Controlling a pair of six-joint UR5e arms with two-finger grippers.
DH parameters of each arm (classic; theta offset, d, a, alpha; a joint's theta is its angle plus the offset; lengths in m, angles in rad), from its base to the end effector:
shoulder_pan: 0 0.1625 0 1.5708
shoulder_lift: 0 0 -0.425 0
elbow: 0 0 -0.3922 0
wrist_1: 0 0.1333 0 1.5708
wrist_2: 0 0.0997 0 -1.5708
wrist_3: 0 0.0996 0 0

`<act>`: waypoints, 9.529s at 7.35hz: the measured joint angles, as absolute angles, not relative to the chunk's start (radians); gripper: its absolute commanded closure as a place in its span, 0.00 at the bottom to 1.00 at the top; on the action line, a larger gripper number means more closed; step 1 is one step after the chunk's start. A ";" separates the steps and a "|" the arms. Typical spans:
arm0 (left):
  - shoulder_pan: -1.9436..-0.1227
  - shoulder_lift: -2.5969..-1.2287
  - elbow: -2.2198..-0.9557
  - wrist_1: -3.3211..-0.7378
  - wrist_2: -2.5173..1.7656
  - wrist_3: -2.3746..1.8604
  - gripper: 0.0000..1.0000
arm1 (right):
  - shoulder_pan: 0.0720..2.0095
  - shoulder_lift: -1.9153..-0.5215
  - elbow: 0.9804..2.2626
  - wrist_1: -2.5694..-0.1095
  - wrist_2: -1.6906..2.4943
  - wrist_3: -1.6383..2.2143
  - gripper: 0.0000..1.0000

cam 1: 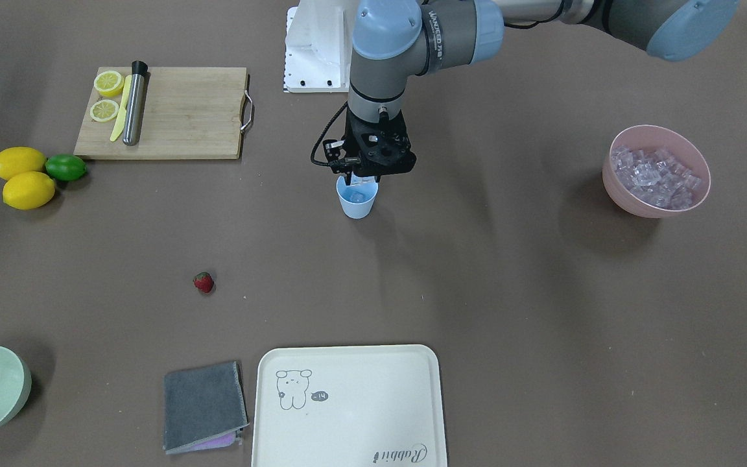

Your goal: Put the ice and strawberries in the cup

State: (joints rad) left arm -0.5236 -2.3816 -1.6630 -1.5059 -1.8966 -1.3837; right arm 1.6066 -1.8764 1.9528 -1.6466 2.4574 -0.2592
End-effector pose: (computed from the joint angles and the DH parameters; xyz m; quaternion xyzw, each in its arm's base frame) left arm 0.5449 -0.4317 0.1363 0.0008 0.4280 -0.0859 0.8997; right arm 0.0691 -0.3607 0.6008 0.0633 -0.4242 -0.1008 0.8977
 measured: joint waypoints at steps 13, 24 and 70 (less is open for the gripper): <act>-0.894 -1.994 -1.941 -1.460 -1.997 -0.862 0.02 | 0.912 -1.171 1.823 -1.571 2.200 0.809 0.00; -0.934 -1.976 -1.943 -1.460 -2.005 -0.828 0.02 | 0.779 -1.045 1.413 -1.231 2.044 0.854 1.00; -1.545 -1.588 -1.693 -1.499 -2.284 0.198 0.02 | 1.559 -1.640 1.861 -1.789 2.307 -0.241 0.00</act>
